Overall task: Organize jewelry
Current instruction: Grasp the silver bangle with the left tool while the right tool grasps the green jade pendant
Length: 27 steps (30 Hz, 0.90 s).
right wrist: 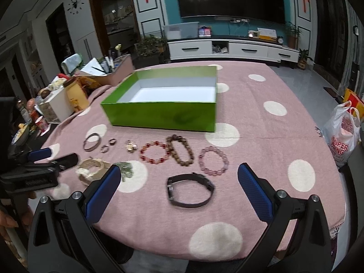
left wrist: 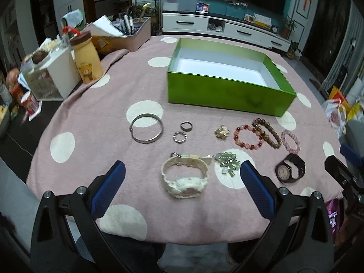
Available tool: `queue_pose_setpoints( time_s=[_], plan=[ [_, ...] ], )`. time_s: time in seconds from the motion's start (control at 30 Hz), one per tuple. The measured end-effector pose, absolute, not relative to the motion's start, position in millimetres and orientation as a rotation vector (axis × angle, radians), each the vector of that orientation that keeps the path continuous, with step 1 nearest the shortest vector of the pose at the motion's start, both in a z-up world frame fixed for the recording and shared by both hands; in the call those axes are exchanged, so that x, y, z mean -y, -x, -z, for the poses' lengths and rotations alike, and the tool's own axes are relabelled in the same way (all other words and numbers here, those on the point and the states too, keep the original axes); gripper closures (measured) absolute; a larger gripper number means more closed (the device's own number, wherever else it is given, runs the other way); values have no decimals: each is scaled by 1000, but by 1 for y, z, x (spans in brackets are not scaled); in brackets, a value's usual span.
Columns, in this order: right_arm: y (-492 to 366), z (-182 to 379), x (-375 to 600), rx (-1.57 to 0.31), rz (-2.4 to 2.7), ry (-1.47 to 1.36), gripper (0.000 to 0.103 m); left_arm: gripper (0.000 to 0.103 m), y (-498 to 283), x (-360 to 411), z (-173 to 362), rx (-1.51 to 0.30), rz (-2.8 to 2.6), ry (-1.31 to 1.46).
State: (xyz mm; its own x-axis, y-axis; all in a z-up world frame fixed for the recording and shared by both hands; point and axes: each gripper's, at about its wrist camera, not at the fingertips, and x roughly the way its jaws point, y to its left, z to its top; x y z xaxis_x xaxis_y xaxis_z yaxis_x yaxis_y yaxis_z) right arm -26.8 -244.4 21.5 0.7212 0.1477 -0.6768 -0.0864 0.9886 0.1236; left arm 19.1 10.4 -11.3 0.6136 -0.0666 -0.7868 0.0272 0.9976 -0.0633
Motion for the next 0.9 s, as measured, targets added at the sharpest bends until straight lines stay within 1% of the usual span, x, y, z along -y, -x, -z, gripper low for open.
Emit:
queue_pose_setpoints(
  time_s=[0.2, 0.37, 0.47, 0.5, 0.6, 0.7, 0.73, 0.77, 0.83, 0.9],
  plan=[
    [19, -6, 267, -762, -92, -125, 1, 2, -34, -49, 29, -955, 9, 170],
    [13, 8, 275, -777, -108, -138, 2, 2, -41, -64, 42, -996, -10, 220],
    [8, 15, 270, -798, -150, -147, 10, 2, -45, -60, 47, -1006, 4, 218],
    [7, 17, 267, -801, -170, -144, 15, 2, -47, -59, 48, -1007, 11, 216],
    [3, 21, 252, -808, -251, -127, 22, 2, -52, -55, 51, -1010, 15, 207],
    [0, 26, 227, -823, -354, -94, 33, 2, -57, -54, 53, -1012, 16, 206],
    [-2, 28, 216, -832, -392, -72, 36, 3, -59, -55, 54, -1011, 13, 205],
    [-4, 31, 206, -841, -419, -54, 42, 4, -62, -57, 55, -1010, 9, 205],
    [-11, 38, 186, -866, -473, -18, 53, 9, -67, -61, 58, -1013, -2, 211],
    [-18, 44, 170, -896, -507, 1, 60, 13, -73, -66, 61, -1016, -20, 210]
  ],
)
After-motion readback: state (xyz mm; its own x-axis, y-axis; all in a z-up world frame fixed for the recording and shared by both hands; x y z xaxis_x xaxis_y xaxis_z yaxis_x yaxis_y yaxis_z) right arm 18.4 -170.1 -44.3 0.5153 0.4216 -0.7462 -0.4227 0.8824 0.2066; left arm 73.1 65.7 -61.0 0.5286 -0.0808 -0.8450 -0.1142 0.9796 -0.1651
